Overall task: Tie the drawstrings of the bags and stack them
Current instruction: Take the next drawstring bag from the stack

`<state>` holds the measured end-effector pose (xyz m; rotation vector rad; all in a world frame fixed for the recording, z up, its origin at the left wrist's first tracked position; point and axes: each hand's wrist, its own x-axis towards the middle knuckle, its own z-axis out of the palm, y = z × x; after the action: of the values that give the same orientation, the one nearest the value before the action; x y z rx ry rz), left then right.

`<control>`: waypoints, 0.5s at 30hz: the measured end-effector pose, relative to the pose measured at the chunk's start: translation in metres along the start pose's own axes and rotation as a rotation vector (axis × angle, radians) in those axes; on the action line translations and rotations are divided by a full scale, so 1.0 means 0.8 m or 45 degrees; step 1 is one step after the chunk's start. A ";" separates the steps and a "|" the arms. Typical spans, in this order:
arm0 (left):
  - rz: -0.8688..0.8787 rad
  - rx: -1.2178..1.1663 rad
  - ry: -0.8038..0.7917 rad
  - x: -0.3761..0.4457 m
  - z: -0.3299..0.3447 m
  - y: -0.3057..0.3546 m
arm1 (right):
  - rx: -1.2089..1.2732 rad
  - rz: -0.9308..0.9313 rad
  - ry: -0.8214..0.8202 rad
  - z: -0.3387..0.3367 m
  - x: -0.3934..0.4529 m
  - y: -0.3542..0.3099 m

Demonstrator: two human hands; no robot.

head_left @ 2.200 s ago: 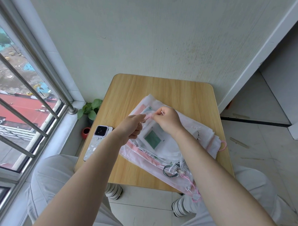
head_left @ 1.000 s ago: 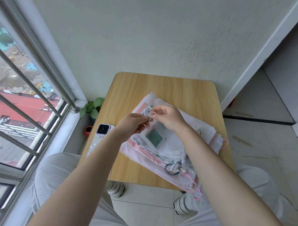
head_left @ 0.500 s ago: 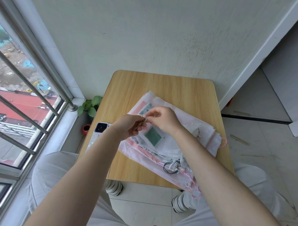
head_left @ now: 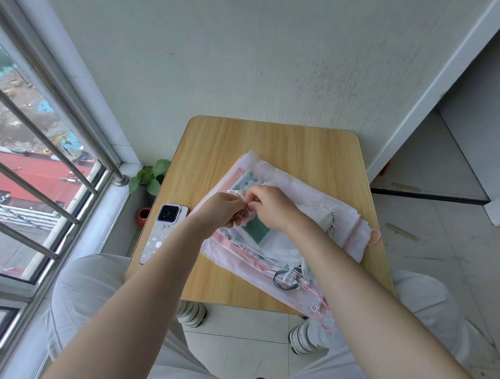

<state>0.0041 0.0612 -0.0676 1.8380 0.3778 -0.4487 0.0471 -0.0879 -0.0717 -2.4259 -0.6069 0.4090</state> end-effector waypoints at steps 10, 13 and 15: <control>0.122 -0.106 0.182 -0.001 0.009 -0.005 | 0.230 0.119 0.023 0.001 0.002 0.003; 0.178 -0.240 0.206 -0.002 0.007 -0.009 | 0.357 0.151 0.043 -0.001 0.003 0.004; 0.197 -0.281 0.207 -0.001 0.005 -0.011 | 0.449 0.164 0.048 0.000 0.003 0.006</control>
<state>-0.0012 0.0598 -0.0754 1.6776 0.3764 -0.1447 0.0506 -0.0900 -0.0745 -2.1338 -0.3298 0.4782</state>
